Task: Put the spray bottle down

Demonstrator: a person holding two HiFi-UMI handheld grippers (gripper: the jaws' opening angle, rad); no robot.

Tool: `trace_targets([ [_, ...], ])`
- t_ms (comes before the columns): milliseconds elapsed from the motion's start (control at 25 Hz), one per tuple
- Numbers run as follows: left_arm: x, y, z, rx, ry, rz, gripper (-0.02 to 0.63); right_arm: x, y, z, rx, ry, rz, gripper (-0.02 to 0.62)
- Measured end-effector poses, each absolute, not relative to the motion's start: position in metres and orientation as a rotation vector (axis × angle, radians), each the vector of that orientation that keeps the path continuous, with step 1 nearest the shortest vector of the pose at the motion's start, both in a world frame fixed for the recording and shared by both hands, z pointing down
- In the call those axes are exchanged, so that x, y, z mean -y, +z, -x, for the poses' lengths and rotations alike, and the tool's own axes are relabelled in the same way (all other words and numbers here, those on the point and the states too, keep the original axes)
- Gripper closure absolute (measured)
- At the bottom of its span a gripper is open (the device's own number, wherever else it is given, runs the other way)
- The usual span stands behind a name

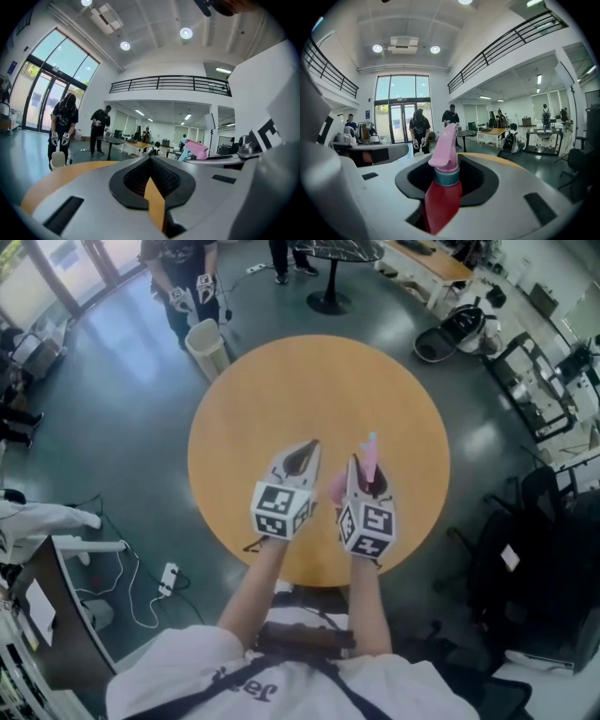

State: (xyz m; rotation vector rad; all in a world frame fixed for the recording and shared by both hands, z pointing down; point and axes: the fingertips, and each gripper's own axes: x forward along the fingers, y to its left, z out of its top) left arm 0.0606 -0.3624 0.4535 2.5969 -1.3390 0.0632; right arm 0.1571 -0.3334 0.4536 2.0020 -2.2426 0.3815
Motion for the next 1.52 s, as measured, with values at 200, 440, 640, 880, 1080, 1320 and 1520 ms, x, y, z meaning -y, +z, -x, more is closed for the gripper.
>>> trace_targets([
  [200, 0.377, 0.486, -0.068, 1.318, 0.140, -2.555, 0.597, 0.348, 0.488, -0.162, 2.216, 0.468, -1.981, 0.437],
  [440, 0.386, 0.525, -0.091, 1.298, 0.208, -2.509, 0.597, 0.360, 0.531, -0.175, 2.182, 0.545, -1.939, 0.437],
  [640, 0.393, 0.554, -0.090, 1.281, 0.255, -2.456, 0.597, 0.373, 0.559, -0.173, 2.168, 0.529, -1.886, 0.437],
  [880, 0.402, 0.579, -0.100, 1.248, 0.266, -2.420, 0.597, 0.391, 0.573, -0.181, 2.155, 0.508, -1.885, 0.436],
  [1080, 0.405, 0.592, -0.104, 1.233, 0.279, -2.414, 0.597, 0.397, 0.583, -0.180, 2.181, 0.463, -1.874, 0.436],
  [1320, 0.406, 0.601, -0.104, 1.232, 0.273, -2.400, 0.597, 0.399, 0.590, -0.180, 2.232, 0.344, -1.872, 0.437],
  [1520, 0.407, 0.605, -0.102, 1.230, 0.268, -2.391, 0.597, 0.392, 0.601, -0.177, 2.234, 0.315, -1.882, 0.437],
])
